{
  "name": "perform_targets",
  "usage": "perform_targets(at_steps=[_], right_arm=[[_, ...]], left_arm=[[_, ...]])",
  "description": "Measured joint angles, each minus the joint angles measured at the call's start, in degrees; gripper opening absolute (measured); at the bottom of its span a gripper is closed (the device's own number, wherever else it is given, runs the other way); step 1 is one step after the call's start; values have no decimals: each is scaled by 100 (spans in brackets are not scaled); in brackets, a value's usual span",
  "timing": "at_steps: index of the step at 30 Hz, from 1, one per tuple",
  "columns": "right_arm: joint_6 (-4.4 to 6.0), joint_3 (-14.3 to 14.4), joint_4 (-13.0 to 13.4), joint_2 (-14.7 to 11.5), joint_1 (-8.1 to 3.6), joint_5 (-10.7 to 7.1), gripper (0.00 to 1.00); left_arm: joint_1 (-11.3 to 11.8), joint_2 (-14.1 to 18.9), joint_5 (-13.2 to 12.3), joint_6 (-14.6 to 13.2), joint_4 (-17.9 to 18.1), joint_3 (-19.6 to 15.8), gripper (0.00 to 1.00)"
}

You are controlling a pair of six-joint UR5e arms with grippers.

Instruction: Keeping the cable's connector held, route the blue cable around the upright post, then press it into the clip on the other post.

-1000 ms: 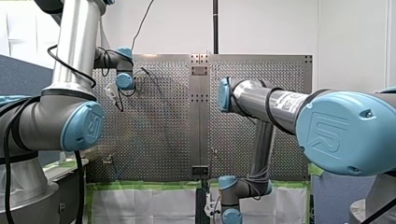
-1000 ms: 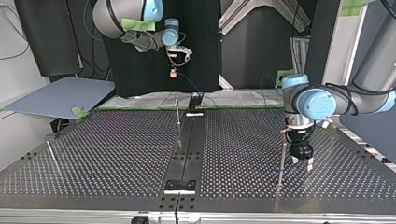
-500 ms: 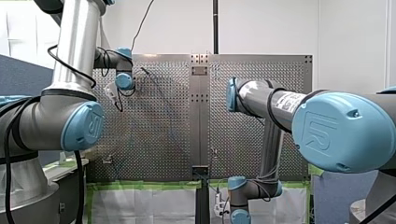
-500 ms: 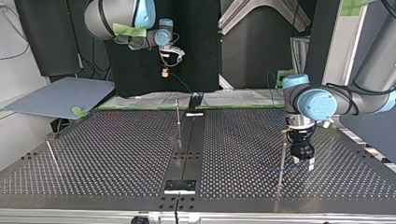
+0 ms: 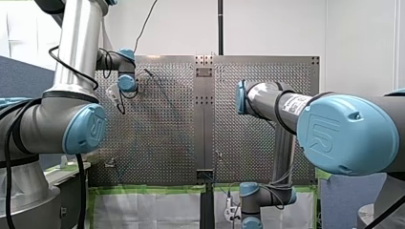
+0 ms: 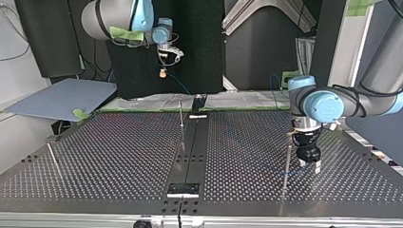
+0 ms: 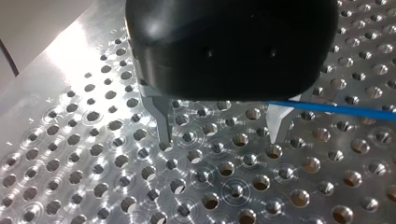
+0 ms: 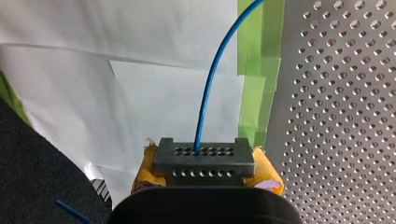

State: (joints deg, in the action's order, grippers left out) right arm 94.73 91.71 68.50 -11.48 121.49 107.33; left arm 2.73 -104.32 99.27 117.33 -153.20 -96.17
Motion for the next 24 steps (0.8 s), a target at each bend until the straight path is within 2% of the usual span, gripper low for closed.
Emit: perform_targets(at_steps=[4, 11, 18, 24], right_arm=[[-23, 138, 173, -42, -40, 5, 0], [-217, 431, 413, -331, -10, 26, 0], [-238, 784, 754, -686, -38, 48, 0], [-289, 1072, 1037, -974, 37, 114, 0]], left_arm=[[6, 1, 0, 0, 0, 0, 98], [9, 0, 0, 0, 0, 1, 98], [21, 1, -1, 0, -3, 2, 98], [23, 2, -5, 1, -13, 1, 98]])
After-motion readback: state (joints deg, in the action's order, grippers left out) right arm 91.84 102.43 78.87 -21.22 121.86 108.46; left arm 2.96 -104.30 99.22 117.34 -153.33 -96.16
